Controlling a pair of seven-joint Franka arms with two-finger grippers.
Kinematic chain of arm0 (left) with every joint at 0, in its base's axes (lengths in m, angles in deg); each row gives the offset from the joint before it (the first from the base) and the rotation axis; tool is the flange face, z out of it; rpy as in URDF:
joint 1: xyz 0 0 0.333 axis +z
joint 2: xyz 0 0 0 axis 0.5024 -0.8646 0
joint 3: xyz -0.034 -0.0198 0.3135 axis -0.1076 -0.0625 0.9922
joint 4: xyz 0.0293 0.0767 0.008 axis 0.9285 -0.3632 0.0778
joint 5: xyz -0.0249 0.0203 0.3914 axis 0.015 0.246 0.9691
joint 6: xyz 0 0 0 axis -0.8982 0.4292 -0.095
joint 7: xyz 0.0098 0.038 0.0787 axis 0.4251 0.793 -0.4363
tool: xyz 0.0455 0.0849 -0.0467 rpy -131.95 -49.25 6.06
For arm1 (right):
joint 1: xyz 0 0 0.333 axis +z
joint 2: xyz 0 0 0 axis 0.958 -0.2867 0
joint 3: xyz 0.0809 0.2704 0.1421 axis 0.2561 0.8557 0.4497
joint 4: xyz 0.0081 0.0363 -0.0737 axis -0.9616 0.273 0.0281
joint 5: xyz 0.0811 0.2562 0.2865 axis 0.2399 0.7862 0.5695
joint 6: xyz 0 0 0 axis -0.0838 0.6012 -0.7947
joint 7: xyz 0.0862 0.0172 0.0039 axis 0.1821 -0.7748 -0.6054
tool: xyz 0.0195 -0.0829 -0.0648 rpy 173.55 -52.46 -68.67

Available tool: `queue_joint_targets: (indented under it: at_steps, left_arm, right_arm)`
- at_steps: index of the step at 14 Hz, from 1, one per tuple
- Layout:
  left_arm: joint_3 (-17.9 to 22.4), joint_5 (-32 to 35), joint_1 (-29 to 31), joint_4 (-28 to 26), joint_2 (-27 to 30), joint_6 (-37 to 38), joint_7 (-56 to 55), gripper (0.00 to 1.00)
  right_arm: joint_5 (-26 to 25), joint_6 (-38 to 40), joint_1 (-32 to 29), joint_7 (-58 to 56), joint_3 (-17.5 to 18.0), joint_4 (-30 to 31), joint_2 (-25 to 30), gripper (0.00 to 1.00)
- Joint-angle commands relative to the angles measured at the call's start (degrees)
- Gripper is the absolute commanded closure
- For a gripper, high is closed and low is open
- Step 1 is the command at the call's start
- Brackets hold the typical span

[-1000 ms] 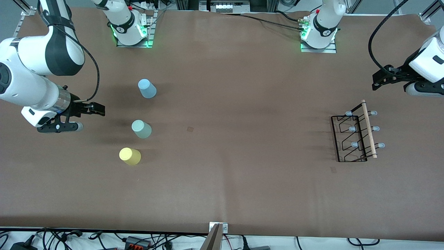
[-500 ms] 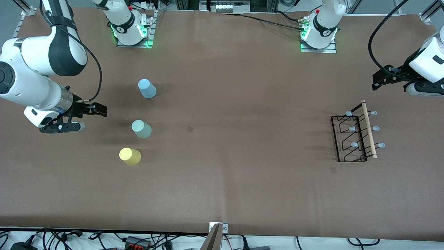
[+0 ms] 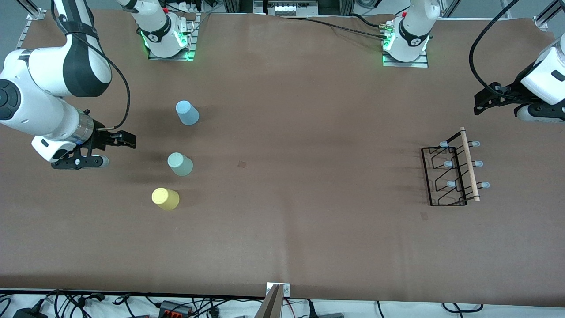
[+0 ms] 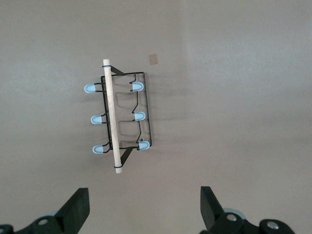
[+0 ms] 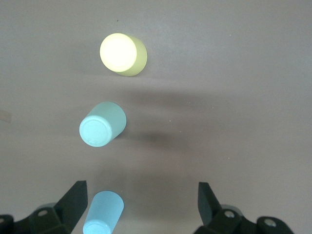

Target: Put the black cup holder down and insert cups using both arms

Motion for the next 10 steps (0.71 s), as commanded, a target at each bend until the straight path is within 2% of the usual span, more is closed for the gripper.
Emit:
queue_joint_targets:
  at_steps: [1,4,10]
  left_arm:
    - [0.1,-1.3,-0.1,1.0,-0.2,0.3,1.0,0.00]
    - [0.1,-1.3,-0.1,1.0,-0.2,0.3,1.0,0.00]
    - [0.1,-1.3,0.1,1.2,-0.4,0.3,1.0,0.00]
  right_arm:
    - [0.7,-0.1,0.0,2.3,-0.1,-0.6,0.5,0.00]
    - [-0.2,3.1,0.7,1.1,-0.1,-5.6,-2.8,0.00]
    - [-0.1,3.2,0.7,1.2,-0.1,-6.3,-2.9,0.00]
